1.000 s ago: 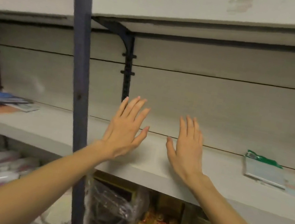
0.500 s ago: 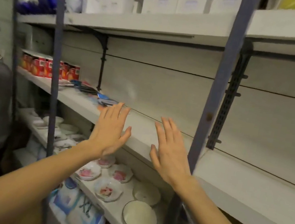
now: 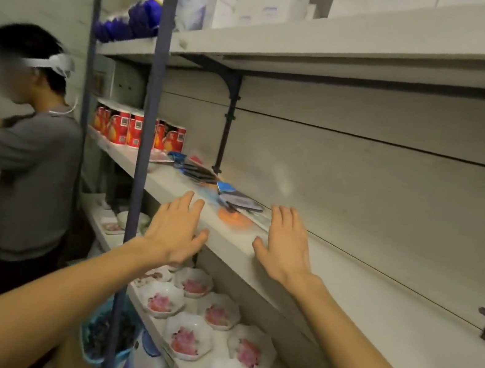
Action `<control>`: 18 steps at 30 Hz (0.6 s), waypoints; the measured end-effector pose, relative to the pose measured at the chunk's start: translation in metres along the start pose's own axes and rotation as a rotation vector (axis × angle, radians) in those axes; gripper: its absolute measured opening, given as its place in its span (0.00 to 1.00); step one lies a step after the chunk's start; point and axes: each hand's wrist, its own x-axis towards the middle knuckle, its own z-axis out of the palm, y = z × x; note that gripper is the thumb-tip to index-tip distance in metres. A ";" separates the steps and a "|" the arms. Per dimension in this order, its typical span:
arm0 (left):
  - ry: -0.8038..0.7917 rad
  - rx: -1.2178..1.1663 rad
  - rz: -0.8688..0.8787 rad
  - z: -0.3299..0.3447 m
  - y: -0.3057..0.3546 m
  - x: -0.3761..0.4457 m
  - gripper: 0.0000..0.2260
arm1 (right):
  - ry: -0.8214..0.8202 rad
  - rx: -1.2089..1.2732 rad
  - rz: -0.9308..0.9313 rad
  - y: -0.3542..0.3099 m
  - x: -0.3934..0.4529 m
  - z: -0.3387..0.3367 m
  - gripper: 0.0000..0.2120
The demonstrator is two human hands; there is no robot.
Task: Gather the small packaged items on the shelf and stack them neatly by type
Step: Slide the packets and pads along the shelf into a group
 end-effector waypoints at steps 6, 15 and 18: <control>-0.016 -0.044 0.042 0.024 -0.034 0.090 0.28 | -0.100 0.098 0.133 0.003 0.103 0.052 0.33; -0.042 -0.065 0.220 0.071 -0.040 0.194 0.28 | -0.212 0.166 0.306 0.033 0.141 0.112 0.48; -0.097 -0.046 0.287 0.086 -0.033 0.220 0.28 | -0.261 0.254 0.399 0.045 0.145 0.119 0.51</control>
